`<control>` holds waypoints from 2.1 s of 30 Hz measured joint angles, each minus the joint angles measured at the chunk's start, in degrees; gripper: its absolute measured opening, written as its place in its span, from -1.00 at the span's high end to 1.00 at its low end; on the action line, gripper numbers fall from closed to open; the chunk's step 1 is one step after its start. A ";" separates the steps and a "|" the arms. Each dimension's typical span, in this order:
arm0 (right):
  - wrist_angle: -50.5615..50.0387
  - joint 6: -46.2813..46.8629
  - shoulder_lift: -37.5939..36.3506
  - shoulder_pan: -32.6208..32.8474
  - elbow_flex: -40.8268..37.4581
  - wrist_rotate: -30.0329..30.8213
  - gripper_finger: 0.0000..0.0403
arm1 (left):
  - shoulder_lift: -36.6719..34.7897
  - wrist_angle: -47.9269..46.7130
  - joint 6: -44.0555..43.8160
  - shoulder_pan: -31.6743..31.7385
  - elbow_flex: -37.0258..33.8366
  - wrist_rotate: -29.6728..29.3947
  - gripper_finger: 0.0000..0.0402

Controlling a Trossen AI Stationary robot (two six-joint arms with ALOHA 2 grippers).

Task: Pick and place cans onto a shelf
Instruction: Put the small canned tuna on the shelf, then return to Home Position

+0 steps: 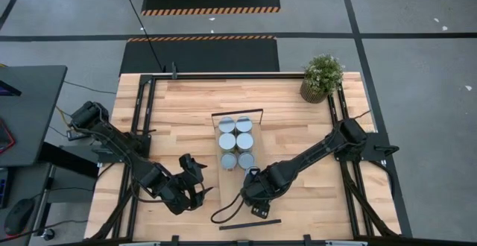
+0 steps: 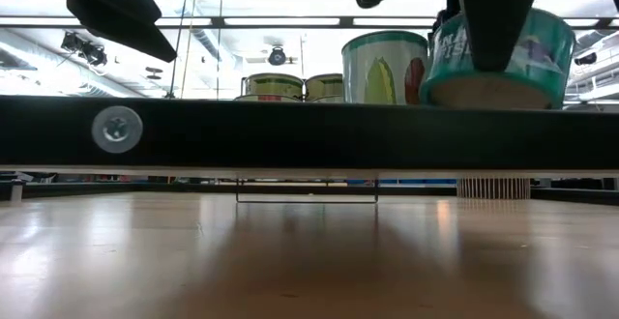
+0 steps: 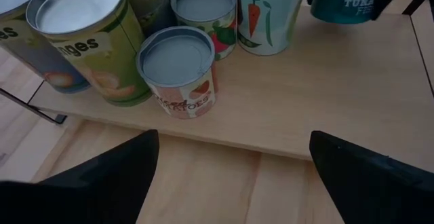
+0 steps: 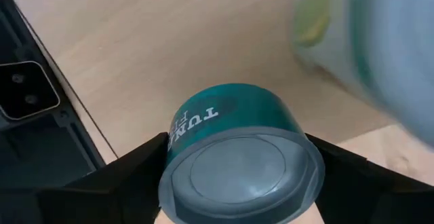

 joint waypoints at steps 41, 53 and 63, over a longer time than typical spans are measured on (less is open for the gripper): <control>11.54 -3.65 -27.20 0.74 -28.51 14.36 -0.75 | 0.00 -16.21 4.32 9.11 0.00 5.47 -0.25; 26.94 -6.55 -50.68 -2.31 -52.37 17.91 -0.75 | -11.87 -20.42 11.45 15.58 -0.04 -0.28 0.69; 44.49 -13.60 -68.75 -8.70 -70.20 16.03 -0.75 | -18.51 18.43 31.56 19.66 -12.52 12.47 0.98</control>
